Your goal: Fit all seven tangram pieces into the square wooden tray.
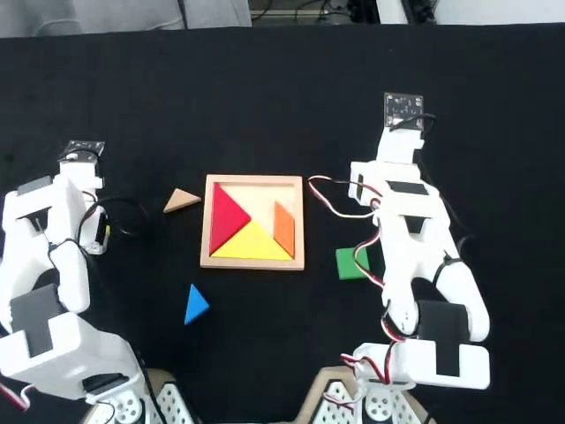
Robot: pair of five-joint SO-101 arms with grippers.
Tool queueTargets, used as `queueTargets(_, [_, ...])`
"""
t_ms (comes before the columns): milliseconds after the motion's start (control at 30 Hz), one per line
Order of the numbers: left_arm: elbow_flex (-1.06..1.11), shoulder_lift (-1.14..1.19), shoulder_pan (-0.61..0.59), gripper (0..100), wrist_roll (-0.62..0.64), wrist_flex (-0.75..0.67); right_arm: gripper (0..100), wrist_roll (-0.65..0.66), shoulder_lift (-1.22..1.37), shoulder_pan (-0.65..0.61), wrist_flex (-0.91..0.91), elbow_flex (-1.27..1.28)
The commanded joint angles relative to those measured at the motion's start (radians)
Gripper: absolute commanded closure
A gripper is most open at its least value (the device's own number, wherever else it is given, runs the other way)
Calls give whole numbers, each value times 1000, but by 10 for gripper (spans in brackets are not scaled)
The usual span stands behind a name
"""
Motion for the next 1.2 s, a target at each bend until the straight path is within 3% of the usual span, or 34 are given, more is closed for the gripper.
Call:
queueTargets(0, [-56,-17,-48,958,-23,95,987,5,-45,12,-20,-18])
queueTargets(133, [-196,-55,-76,958,-133,358,987,5,-45,11,-20,-19])
queueTargets(233, [-326,-143,-82,958,-118,402,987,5,-45,11,-20,-19])
queueTargets(367, [-366,-193,-33,957,14,255,987,5,-45,-6,-20,-18])
queueTargets(600, [-119,-147,82,957,186,-72,987,6,-36,-8,-21,-16])
queueTargets(800, [39,-135,128,957,259,-344,987,6,38,-5,-46,-45])
queueTargets(967, [114,-144,39,958,265,-396,987,6,54,-3,-43,-58])
queueTargets(1167, [154,-133,24,958,265,-459,987,6,58,-8,-46,-58])
